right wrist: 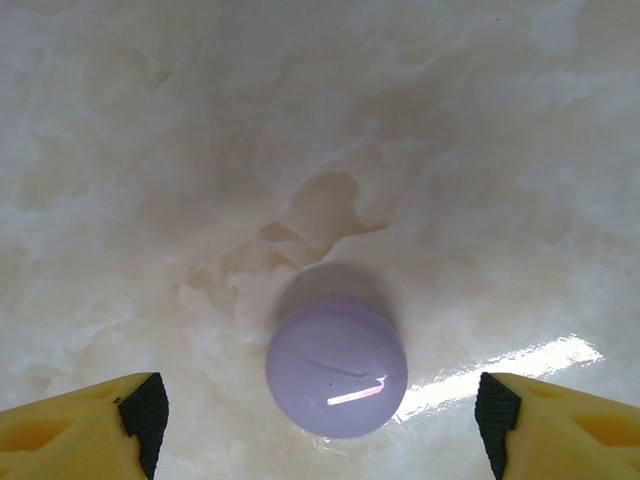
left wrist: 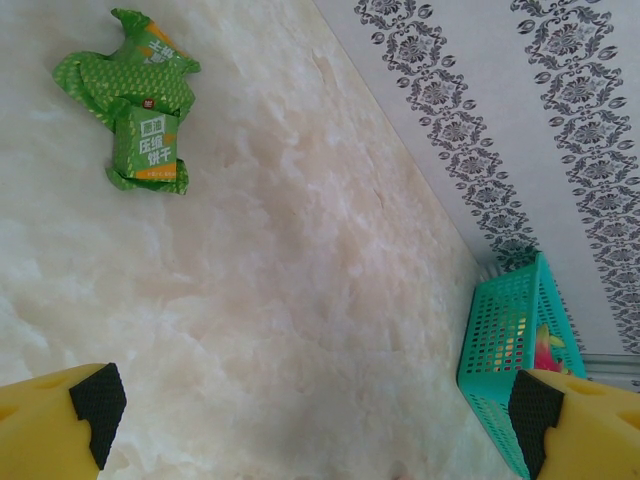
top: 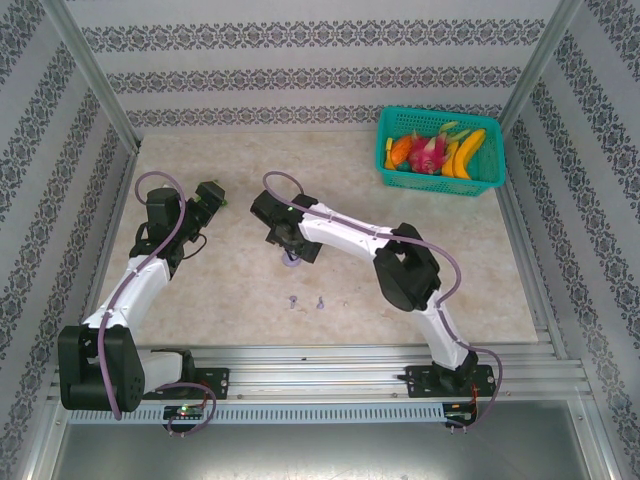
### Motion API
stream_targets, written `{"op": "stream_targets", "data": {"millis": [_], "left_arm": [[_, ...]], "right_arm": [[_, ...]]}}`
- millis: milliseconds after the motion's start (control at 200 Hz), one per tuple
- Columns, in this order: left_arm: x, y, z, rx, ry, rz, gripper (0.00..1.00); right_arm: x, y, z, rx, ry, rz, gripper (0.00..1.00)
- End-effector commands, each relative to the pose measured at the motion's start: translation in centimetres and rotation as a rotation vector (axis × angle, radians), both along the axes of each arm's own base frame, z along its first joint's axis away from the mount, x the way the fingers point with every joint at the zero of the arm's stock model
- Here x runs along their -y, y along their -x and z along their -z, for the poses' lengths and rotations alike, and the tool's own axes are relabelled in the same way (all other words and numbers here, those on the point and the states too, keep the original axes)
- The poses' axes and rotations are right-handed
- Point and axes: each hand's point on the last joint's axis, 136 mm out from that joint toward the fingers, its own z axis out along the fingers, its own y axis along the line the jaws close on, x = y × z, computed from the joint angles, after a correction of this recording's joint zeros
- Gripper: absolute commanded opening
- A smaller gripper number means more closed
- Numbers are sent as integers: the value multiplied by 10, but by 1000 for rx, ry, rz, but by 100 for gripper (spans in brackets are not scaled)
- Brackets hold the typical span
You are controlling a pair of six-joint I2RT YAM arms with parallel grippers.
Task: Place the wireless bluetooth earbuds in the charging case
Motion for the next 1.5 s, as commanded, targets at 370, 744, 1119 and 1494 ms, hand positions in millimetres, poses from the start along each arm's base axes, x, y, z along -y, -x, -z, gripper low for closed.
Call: {"op": "stream_targets", "data": {"millis": [370,744,1119,1494], "left_arm": [[-3,-3,-7,37,7,-11,100],[-1,-2,-5,37,18,-2,100],[0,-1,-3,36,28,1,100],[7,2,-4,37,51,24,100]], "right_arm": [[-11,21,36,-94,70,1,79],[-9,23,55,-113,113,-142,66],[14,16,60,-124,148,-378,49],[28,5,44,-105,185,-482,72]]}}
